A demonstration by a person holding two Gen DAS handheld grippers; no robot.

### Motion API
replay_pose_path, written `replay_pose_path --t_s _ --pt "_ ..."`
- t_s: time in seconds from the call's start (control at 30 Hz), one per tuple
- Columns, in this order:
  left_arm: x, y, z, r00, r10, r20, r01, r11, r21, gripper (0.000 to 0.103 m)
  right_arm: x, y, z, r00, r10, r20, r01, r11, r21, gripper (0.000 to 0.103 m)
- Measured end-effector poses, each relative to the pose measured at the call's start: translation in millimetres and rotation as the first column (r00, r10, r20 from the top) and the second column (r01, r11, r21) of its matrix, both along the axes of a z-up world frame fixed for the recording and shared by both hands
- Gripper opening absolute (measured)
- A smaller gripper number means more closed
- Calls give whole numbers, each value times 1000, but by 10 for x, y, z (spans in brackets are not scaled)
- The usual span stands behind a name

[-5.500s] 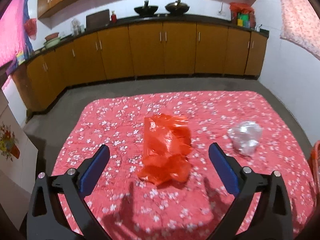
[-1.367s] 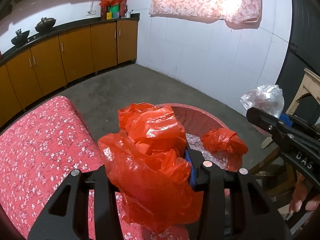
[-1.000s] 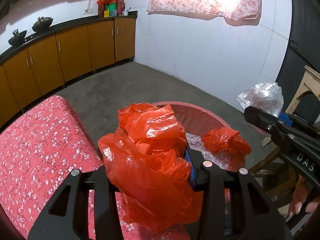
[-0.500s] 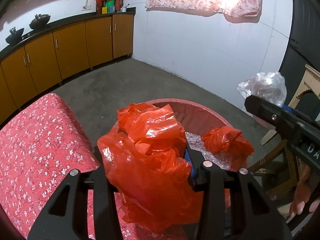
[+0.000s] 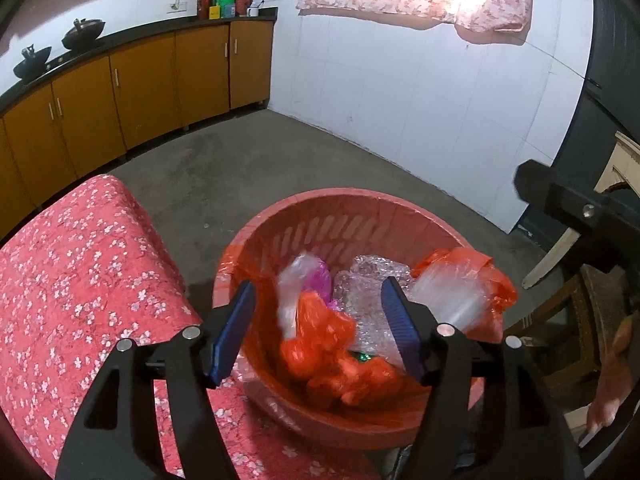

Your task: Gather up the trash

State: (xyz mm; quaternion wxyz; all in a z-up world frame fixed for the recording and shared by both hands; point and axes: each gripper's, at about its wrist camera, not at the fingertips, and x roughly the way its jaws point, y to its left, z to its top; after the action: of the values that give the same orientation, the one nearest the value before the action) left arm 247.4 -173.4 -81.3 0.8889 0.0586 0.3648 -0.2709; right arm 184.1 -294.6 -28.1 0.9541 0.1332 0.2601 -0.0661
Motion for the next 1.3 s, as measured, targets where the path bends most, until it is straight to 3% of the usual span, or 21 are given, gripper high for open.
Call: replay_pose_path --t_s 0.3,0.53,0.67,0.77,0.9,1.0,1.13,1.3 --pt "4 340 100 995 98 30 -98 995 5 71 -167 31 105 999 -26 32 27 999 -31 78" --pt "-145 731 428 977 182 112 -181 983 -12 78 -398 243 339 996 -9 87 16 997 -80 85" --pt "-368 988 690 960 224 169 -221 974 -37 82 -604 445 495 991 4 135 9 995 -95 94" --pt "-616 1198 931 936 261 236 -256 965 -53 93 -772 613 570 986 11 167 5 996 -94 99" --pt "-905 1427 1165 911 295 288 -284 955 -81 101 -962 877 649 983 18 184 4 994 -114 99" --pt "-1115 1625 1281 895 335 295 -314 942 -117 101 -1099 1024 665 983 6 184 16 992 -122 99" --pt "-1367 1889 1284 875 389 289 -361 921 -147 101 -1312 1244 685 984 -40 176 69 984 -164 99" --pt "-1723 2140 1188 832 457 314 -428 890 -160 101 -1554 1487 662 981 -70 179 111 967 -231 99"
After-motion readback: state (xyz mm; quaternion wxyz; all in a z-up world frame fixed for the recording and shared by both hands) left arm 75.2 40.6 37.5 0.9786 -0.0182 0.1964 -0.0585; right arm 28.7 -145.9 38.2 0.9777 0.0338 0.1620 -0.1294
